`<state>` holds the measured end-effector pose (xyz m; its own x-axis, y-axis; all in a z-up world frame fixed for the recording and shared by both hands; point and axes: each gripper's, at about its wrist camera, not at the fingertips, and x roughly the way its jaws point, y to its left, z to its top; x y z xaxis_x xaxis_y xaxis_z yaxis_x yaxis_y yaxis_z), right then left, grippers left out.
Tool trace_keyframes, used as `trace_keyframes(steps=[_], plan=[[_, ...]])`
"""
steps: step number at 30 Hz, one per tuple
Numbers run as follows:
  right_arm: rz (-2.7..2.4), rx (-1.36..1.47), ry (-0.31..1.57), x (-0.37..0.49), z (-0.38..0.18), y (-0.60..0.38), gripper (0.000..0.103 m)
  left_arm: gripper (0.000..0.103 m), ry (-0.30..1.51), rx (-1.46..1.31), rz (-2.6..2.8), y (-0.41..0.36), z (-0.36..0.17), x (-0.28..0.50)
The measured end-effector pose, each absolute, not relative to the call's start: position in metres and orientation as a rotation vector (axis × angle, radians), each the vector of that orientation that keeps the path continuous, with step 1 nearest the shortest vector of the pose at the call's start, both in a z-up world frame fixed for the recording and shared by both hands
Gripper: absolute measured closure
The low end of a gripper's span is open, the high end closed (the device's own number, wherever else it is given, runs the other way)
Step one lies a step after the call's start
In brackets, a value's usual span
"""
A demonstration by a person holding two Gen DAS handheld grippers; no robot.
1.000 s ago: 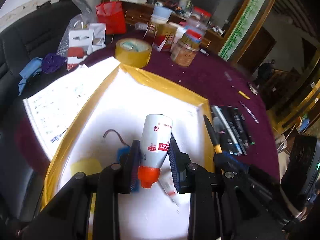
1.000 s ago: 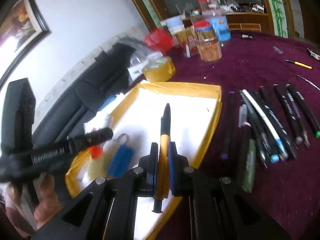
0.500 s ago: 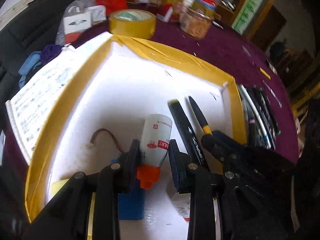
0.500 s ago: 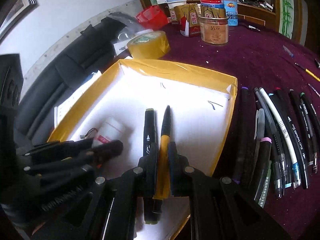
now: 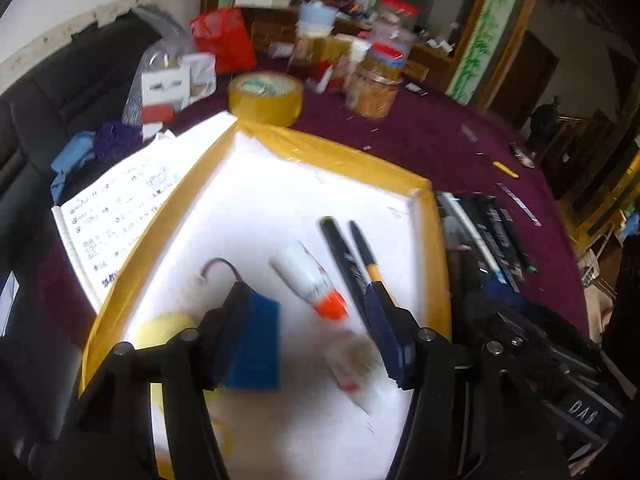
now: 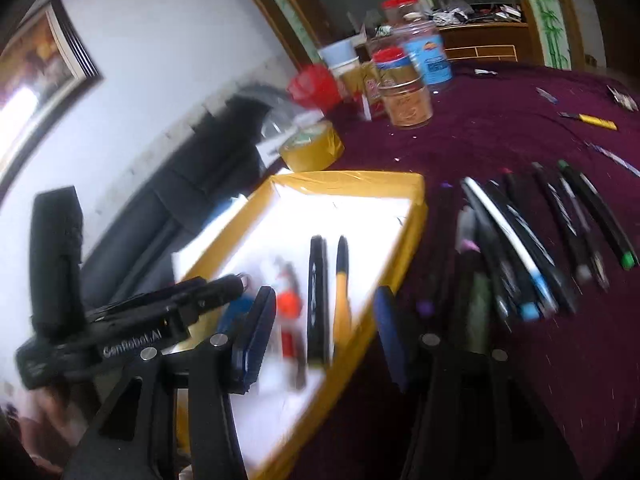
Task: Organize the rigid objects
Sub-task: 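Grasp a black marker with the right tool while the left tool grasps a pink-ended black marker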
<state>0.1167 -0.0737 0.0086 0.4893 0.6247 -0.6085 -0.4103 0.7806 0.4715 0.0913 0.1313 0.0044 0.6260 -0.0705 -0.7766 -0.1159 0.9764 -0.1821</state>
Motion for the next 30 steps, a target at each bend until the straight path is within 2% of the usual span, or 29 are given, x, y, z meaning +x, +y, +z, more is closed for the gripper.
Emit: trace_keyframes(steps=[3, 12, 19, 23, 26, 28, 30], plan=[[0.612, 0.298, 0.854, 0.096, 0.003, -0.106, 0.057, 0.041, 0.871, -0.21, -0.044, 0.107, 0.011, 0.072], [0.504, 0.345, 0.87, 0.092, -0.007, -0.173, 0.058, 0.041, 0.889, -0.137, -0.206, 0.041, 0.018, 0.059], [0.467, 0.291, 0.888, 0.15, 0.001, -0.175, 0.061, 0.041, 0.924, -0.13, -0.216, 0.029, 0.013, 0.058], [0.448, 0.292, 0.979, 0.204, -0.016, -0.167, 0.061, 0.041, 0.921, -0.113, -0.215, 0.029, 0.012, 0.053], [0.437, 0.25, 1.022, 0.23, -0.028, -0.158, 0.066, 0.041, 0.928, -0.119, -0.218, 0.028, 0.009, 0.055], [0.432, 0.235, 1.049, 0.239, -0.037, -0.154, 0.079, 0.041, 0.929, -0.108, -0.213, 0.026, 0.008, 0.055], [0.431, 0.24, 1.07, 0.246, -0.045, -0.154, 0.083, 0.041, 0.933, -0.103, -0.221, 0.025, 0.007, 0.056]])
